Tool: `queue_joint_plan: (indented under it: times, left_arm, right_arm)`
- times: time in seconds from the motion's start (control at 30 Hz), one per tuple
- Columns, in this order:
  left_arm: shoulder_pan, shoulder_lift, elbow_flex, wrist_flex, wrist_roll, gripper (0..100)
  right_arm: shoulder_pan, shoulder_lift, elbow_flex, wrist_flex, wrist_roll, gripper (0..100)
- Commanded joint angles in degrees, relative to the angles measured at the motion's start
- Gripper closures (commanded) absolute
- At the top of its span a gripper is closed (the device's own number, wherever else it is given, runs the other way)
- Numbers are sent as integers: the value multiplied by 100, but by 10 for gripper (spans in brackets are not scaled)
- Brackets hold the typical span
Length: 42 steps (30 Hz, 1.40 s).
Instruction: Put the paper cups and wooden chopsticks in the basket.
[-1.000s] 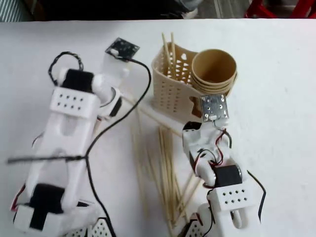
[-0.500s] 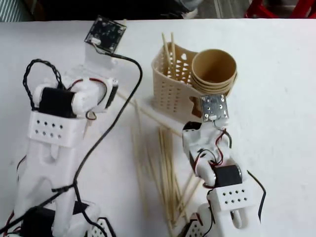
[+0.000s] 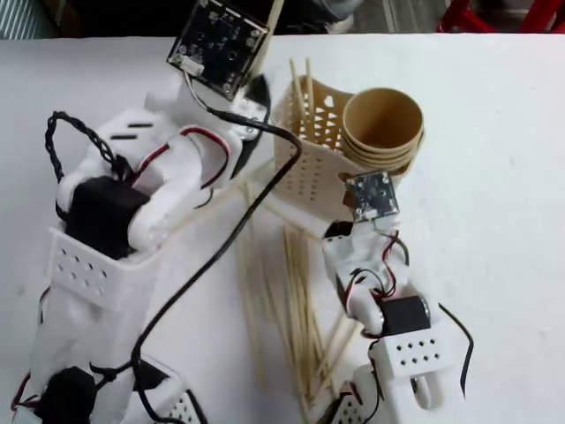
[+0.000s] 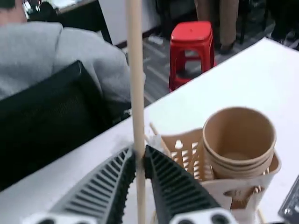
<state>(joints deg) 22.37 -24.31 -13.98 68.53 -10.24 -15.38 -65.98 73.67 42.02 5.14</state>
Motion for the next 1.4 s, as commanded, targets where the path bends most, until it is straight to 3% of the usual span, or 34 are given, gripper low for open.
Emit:
queue_joint_plan:
  times: [0.0,0.07,0.3,0.53,0.63,0.83,1.13,1.37]
  left_arm:
    - [312,31,-264,-914,53,980]
    - [391,268,-255,-1240,88,980]
    - [189,1323,-264,-2154,1231,980]
    - [31,2026,-255,-2470,1495,979]
    - [31,2149,-255,-2286,1257,965]
    - [22,2035,-290,-1873,1222,809]
    - [-259,1077,-264,-1029,1178,812]
    - [-1086,813,-255,501,1073,809]
  right_arm:
    - [-75,-101,-35,-4,53,975]
    - [-57,-101,-35,-13,53,975]
    - [-31,-101,-35,-13,53,975]
    - [-31,-101,-35,-31,53,975]
    - [-31,-101,-35,-40,53,975]
    - [-31,-101,-35,-40,53,975]
    - [-31,-101,-35,-40,53,975]
    - [-31,-101,-35,-31,53,975]
